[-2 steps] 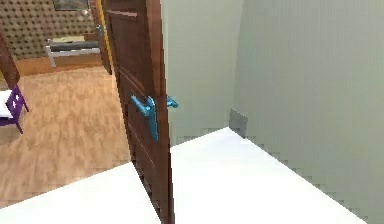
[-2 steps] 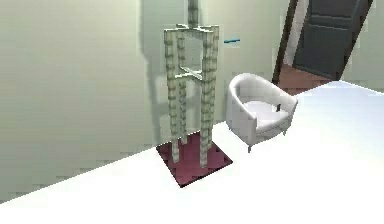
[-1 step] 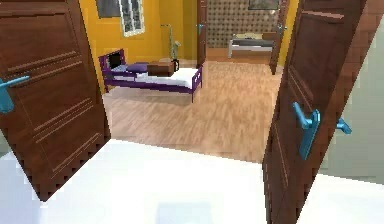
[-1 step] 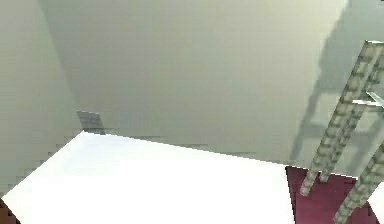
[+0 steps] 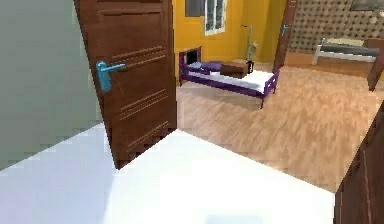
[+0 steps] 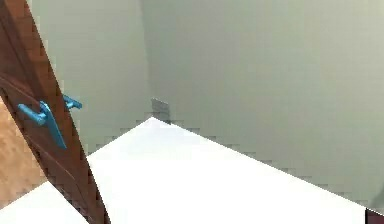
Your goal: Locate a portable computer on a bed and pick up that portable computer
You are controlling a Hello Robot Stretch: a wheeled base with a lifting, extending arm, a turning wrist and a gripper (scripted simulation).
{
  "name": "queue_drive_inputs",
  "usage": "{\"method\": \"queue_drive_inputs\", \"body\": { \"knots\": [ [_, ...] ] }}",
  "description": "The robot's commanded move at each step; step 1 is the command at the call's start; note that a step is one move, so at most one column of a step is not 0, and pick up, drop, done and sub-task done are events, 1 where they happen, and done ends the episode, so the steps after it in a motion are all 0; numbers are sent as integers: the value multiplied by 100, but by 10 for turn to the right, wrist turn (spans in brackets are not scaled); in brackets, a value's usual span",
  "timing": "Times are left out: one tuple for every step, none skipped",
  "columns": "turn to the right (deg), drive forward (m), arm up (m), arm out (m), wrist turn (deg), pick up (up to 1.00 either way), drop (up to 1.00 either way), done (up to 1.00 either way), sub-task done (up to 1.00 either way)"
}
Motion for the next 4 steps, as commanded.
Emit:
{"method": "queue_drive_inputs", "body": {
  "knots": [
    [0,45,0,0,0,0,0,0,0],
    [330,0,0,0,0,0,0,0,0],
    [0,85,0,0,0,0,0,0,0],
    [60,0,0,0,0,0,0,0,0]
  ]
}}
